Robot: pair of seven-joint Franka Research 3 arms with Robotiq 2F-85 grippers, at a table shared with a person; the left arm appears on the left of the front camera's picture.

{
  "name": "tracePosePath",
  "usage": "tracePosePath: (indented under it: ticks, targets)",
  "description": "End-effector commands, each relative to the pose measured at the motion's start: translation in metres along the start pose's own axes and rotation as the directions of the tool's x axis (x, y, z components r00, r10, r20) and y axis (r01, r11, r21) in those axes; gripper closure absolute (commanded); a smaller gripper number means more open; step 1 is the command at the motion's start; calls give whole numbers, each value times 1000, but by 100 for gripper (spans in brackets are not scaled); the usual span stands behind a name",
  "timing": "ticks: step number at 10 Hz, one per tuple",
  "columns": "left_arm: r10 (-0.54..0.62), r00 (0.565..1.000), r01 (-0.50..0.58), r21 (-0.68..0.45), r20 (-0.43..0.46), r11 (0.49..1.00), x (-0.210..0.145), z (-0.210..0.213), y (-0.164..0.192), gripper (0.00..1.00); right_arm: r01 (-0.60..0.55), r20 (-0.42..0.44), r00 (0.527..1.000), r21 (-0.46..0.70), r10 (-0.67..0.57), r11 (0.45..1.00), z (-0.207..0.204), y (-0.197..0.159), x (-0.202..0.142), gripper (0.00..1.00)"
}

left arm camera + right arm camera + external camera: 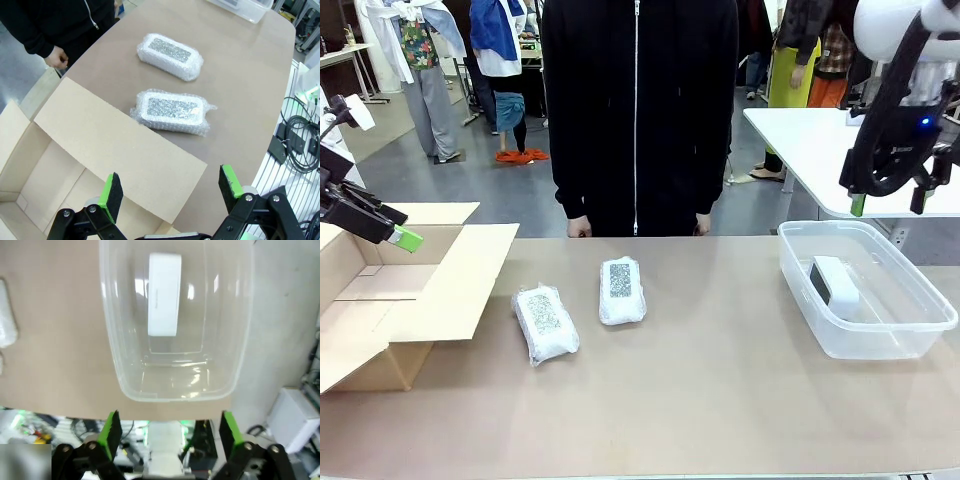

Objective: Separate and place wrapped and unwrapped clocks.
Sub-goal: If the picked Digital clock is wrapped, place it in the Package Box ; if not, place it in the Organizing box, then pick up the Digital clock indicated by the person.

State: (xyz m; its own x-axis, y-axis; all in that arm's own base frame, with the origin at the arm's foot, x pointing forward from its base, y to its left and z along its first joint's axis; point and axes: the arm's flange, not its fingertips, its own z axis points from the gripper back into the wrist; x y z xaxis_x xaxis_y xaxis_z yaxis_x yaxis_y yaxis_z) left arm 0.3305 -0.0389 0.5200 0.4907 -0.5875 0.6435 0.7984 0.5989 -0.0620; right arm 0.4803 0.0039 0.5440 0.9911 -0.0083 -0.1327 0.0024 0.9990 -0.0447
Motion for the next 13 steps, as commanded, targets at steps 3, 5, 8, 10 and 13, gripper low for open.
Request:
tracePosePath:
  ticks: [3, 5, 8, 10, 13]
  targets:
    - [-6, 1000, 6, -14, 14, 1000, 0, -1, 2, 0, 0, 0, 1000, 0, 0, 1000, 0, 0, 0, 0]
    - [-6, 1000, 6, -14, 14, 1000, 0, -1, 2, 0, 0, 0, 1000, 0, 0, 1000, 0, 0, 0, 0]
    - [-6, 1000, 6, -14, 14, 1000, 0, -1, 2, 0, 0, 0, 1000, 0, 0, 1000, 0, 0, 0, 0]
    - [-6, 1000, 6, -14, 14, 1000, 0, -1, 2, 0, 0, 0, 1000, 0, 0, 1000, 0, 0, 0, 0]
    - [-6, 1000, 6, -14, 14, 1000, 0, -1, 2, 0, 0, 0, 1000, 0, 0, 1000, 0, 0, 0, 0]
